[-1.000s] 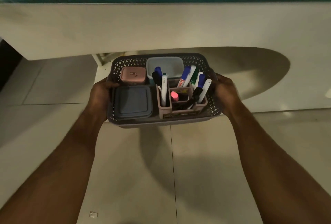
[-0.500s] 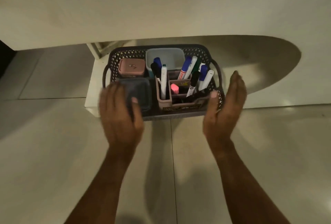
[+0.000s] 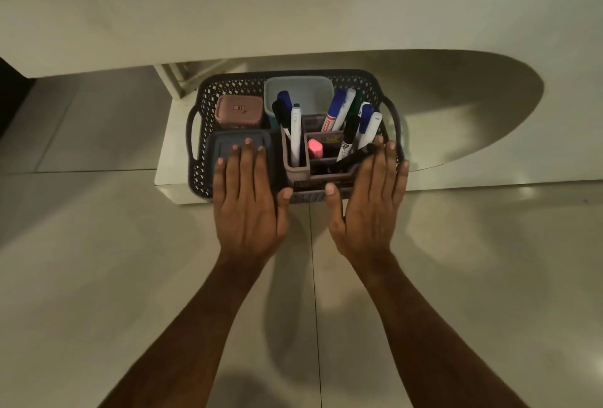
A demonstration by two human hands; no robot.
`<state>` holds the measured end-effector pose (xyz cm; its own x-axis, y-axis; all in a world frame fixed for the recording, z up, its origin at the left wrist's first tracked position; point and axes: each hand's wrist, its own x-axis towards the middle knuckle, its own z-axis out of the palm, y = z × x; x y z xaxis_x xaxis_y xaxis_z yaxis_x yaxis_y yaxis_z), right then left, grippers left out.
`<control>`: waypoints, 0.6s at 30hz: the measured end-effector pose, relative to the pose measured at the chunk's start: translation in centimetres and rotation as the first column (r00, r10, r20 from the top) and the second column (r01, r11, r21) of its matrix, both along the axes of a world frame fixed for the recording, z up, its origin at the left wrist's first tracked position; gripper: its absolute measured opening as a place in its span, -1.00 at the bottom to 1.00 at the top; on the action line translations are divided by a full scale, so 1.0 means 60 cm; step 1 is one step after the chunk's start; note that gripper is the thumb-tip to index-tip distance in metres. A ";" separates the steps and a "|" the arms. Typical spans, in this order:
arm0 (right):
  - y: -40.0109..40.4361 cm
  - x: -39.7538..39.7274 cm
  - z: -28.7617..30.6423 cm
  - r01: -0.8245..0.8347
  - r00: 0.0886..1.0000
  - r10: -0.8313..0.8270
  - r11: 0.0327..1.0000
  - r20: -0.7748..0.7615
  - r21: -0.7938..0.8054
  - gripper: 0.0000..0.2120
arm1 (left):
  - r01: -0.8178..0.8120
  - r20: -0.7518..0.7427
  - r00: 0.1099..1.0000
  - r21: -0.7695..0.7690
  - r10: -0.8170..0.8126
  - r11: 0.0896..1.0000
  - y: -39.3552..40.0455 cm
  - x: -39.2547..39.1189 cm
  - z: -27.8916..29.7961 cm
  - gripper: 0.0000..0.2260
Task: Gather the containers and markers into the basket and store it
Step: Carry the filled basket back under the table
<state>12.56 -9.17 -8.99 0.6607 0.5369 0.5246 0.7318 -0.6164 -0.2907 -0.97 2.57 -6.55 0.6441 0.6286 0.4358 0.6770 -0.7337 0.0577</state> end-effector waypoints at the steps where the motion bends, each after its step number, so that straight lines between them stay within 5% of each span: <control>1: 0.002 0.003 0.002 -0.001 1.000 0.001 1.000 0.002 -0.010 -0.24 | -0.003 -0.005 1.000 -0.003 0.003 1.000 0.002 0.003 0.001 -0.33; 18: 0.094 0.080 0.018 0.035 0.999 -0.033 0.984 0.012 -0.174 -0.22 | -0.013 -0.008 1.000 0.035 0.013 0.999 0.101 0.083 -0.008 -0.36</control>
<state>17.33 -3.50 -7.88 0.6758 0.5977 0.4313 0.7115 -0.6817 -0.1701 3.98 8.65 -7.02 0.6395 0.6217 0.4522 0.6871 -0.7261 0.0266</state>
